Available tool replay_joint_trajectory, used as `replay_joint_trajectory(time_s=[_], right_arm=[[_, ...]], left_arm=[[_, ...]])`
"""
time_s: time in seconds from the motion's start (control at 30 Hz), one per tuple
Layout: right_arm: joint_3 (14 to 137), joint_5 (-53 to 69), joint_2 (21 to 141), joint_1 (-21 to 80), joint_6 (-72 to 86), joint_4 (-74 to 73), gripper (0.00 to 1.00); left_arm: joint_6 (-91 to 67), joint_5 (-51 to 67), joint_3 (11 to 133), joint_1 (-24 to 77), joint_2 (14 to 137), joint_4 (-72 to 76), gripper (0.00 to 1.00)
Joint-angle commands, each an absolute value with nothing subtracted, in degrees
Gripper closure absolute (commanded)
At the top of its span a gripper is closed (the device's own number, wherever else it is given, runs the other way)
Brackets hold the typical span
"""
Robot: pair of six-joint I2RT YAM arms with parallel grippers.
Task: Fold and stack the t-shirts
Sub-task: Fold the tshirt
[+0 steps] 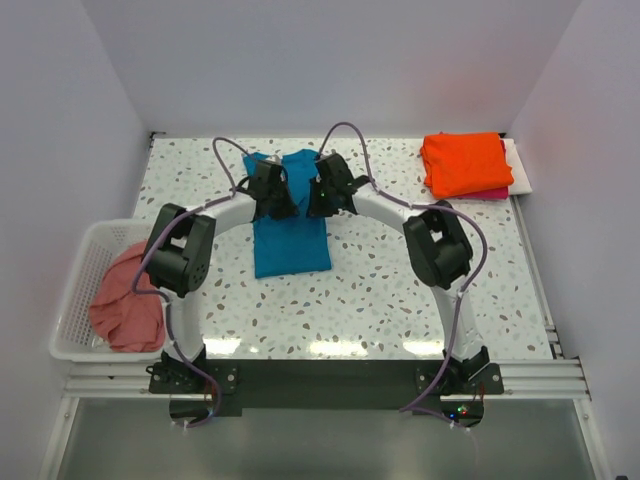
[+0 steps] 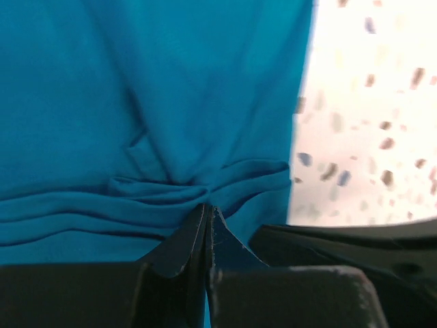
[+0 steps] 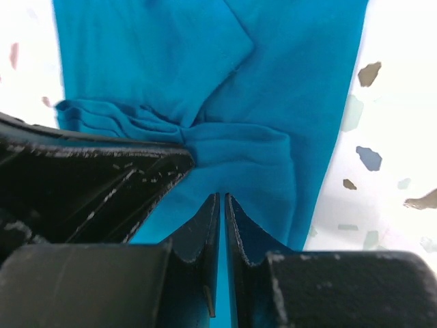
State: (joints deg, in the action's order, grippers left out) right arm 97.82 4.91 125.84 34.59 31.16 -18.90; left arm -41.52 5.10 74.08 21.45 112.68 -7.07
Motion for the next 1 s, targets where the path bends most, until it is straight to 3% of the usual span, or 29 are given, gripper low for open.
replay_joint_trajectory(time_s=[0.0, 0.47, 0.8, 0.97], right_arm=[[97.0, 6.2, 128.2, 34.5, 33.0, -16.7, 0.89], [72.8, 4.0, 117.3, 33.8, 35.7, -9.3, 0.89], [51.3, 2.0, 97.6, 33.7, 35.7, -6.8, 0.87], [44.7, 4.1, 91.8, 33.7, 37.2, -6.0, 0.86]], left_arm=[[-45.9, 0.1, 74.6, 21.0, 115.3, -9.0, 0.98], [-51.8, -4.7, 62.8, 27.4, 112.9, -7.4, 0.98], [-56.6, -3.0, 48.8, 36.2, 104.2, -1.8, 0.97], [-55.1, -4.1, 47.9, 35.9, 99.7, -3.2, 0.91]])
